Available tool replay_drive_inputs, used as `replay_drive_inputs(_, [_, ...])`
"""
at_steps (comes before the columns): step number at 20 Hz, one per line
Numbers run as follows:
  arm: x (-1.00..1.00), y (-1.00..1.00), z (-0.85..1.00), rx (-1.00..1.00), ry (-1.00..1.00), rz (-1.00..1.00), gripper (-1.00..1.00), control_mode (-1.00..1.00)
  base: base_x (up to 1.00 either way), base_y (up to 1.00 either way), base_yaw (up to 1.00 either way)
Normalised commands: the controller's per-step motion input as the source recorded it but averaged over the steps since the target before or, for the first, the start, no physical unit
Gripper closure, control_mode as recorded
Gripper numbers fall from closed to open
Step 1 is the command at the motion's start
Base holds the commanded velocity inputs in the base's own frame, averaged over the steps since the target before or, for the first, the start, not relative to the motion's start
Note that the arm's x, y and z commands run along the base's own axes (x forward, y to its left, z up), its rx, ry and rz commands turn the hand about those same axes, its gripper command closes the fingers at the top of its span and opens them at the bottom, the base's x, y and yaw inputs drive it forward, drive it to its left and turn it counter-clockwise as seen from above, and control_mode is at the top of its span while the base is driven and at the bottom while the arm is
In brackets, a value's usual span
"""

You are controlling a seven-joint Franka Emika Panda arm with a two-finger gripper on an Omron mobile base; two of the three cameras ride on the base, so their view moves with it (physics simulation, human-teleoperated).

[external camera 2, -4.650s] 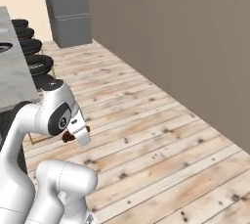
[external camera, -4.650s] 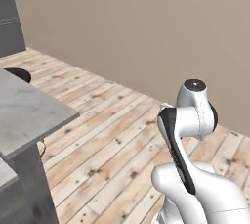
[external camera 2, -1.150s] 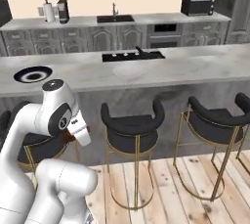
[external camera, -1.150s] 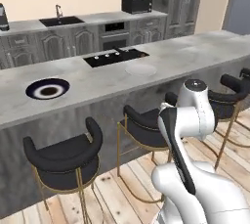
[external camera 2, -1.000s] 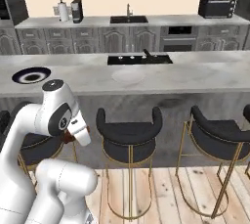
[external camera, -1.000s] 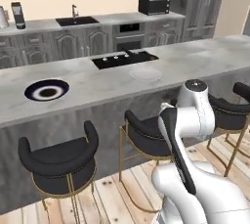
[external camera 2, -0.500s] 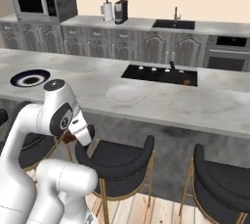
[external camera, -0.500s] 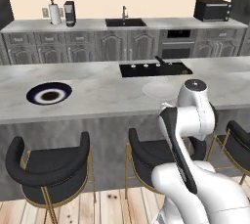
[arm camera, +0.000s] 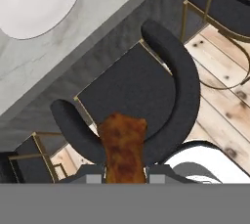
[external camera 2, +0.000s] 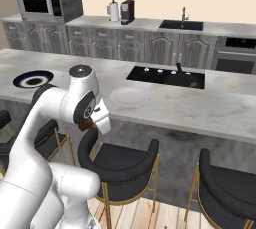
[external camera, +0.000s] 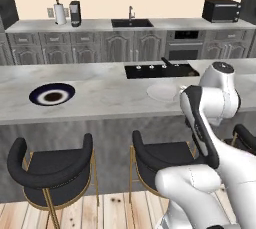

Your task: Take the chicken drumsticks from the pan and place one on each plate on the dining counter.

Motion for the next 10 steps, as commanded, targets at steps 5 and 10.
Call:
replay_drive_inputs(5, [0.44, -0.59, 0.78, 0.05, 0.05, -0.01, 1.0, -1.0, 0.0, 0.0, 0.0])
replay_drive_inputs(10, [1.0, -0.19, -0.13, 0.0, 0.03, 0.0, 1.0, -1.0, 0.0, 0.0, 0.0])
